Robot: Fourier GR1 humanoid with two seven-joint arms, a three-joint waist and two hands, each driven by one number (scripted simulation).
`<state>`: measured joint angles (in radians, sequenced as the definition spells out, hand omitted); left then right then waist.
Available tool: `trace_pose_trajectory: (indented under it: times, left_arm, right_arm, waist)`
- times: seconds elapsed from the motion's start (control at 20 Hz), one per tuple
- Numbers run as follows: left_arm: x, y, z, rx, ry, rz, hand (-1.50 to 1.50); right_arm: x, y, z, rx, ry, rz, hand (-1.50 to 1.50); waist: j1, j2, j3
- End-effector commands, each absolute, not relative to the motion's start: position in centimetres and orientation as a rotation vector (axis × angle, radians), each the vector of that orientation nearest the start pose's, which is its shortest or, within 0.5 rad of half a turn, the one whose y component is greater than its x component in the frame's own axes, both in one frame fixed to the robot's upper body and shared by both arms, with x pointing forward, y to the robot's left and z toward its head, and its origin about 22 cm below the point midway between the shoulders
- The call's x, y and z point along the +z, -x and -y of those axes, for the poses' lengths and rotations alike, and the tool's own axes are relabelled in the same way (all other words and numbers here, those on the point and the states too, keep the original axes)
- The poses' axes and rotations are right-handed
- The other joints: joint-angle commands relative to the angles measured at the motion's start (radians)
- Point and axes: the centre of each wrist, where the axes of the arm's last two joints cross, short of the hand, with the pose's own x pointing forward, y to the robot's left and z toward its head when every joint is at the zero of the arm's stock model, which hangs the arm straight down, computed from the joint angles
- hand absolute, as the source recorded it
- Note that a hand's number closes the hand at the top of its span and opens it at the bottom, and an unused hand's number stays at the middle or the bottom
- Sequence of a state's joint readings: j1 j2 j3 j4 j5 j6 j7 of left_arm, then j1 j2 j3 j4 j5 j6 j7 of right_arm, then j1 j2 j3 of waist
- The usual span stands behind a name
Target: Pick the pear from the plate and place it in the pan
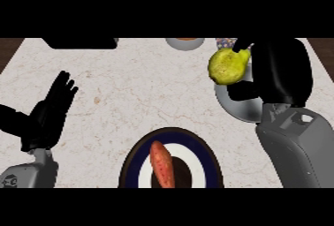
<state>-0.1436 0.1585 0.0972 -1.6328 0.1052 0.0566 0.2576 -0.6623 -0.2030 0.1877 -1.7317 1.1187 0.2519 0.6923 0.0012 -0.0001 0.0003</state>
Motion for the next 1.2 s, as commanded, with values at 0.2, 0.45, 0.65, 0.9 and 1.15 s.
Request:
trace_pose_trajectory:
  times: [0.2,0.45,0.65,0.9,1.15]
  left_arm:
    - [5.7,-29.4,-26.9,0.041,-0.112,1.525,0.00]
    - [5.9,-28.1,-27.6,0.044,-0.083,1.522,0.00]
    - [6.2,-28.6,-28.4,0.033,-0.097,1.537,0.00]
    - [5.5,-28.4,-25.5,0.021,-0.074,1.537,0.00]
    - [6.4,-28.9,-26.4,0.025,-0.081,1.538,0.00]
  right_arm:
    - [16.5,-34.9,24.4,0.710,1.270,1.476,1.50]
    - [12.8,-37.5,26.5,0.765,1.185,1.511,1.50]
    - [10.7,-39.8,26.4,0.809,1.142,1.526,1.50]
    - [5.2,-40.3,26.5,0.882,1.169,1.377,1.50]
    - [4.1,-40.9,29.5,0.652,1.016,1.239,-1.50]
  waist:
    - [-0.001,0.006,0.000]
    - [0.011,0.005,0.000]
    - [0.015,0.006,0.000]
    - [0.021,0.008,0.000]
    - [0.025,0.012,0.001]
